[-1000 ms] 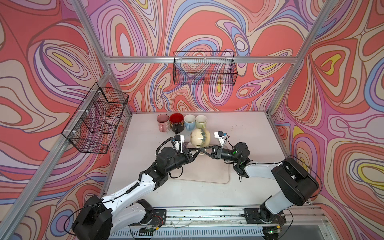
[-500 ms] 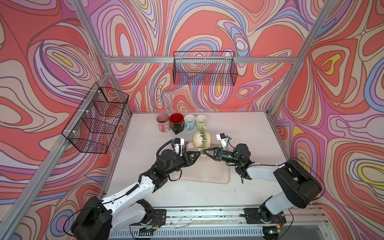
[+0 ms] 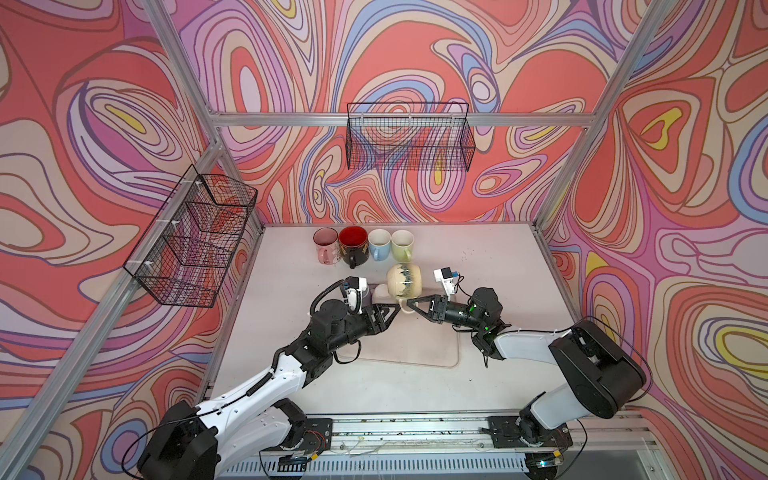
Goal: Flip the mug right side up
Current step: 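Open the left gripper and draw it back while the right holds the mug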
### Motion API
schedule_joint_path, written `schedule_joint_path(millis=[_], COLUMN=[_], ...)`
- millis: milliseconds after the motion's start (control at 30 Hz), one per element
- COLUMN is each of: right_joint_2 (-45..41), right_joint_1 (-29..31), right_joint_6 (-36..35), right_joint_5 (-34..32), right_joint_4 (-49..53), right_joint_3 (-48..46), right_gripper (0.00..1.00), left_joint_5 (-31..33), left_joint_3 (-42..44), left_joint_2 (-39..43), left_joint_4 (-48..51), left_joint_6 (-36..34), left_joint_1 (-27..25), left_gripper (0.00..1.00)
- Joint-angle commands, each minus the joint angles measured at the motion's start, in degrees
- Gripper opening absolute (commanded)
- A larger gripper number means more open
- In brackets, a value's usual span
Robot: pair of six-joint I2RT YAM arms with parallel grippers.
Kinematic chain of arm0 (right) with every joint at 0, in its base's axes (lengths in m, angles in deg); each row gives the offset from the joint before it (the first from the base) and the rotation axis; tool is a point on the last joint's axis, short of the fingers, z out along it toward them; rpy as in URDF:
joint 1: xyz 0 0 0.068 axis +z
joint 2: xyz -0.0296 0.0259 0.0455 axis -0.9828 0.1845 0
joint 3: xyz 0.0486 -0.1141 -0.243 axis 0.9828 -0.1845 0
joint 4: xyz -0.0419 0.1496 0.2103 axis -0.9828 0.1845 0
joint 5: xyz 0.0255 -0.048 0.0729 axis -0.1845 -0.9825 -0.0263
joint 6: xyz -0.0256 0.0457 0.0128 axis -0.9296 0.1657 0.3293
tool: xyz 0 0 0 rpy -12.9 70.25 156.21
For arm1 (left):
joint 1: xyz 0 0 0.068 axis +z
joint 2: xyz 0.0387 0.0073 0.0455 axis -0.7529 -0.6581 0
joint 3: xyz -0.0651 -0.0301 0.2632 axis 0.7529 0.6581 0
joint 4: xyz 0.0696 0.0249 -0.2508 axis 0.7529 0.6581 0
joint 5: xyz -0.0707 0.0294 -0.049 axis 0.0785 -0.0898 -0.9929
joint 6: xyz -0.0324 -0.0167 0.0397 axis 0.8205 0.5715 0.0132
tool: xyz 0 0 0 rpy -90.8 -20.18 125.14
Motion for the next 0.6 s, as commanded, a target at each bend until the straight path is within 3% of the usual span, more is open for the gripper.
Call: schedule_joint_path(millis=[0, 167, 300, 467, 567], right_joint_2=[-3.36, -5.10, -8.37, -14.65, -18.14], right_joint_1=[-0.36, -1.10, -1.76, -2.36, -2.71], right_joint_6=[-2.15, -2.69, -6.20, -13.98, -19.94], right_joint_5=[-0.06, -0.35, -1.31, -5.53, -12.51], right_joint_4=[-6.14, -4.48, 3.52, 20.72, 36.04], right_joint_3=[0.10, -0.59, -0.04, 2.41, 5.75], right_gripper=[0.00, 0.00, 0.00, 0.00, 0.00], left_joint_5=[1.10, 2.69, 4.83, 7.99, 8.39], left_joint_3=[-0.52, -0.71, -3.31, -6.74, -7.28], left_joint_2=[1.43, 3.98, 6.62, 8.10, 9.22], left_joint_4=[1.78, 5.35, 11.46, 21.71, 24.46], left_joint_6=[-1.30, -3.05, -6.18, -9.89, -11.18], left_joint_1=[0.34, 0.35, 0.35, 0.35, 0.39], left_gripper=[0.63, 0.69, 0.73, 0.75, 0.76])
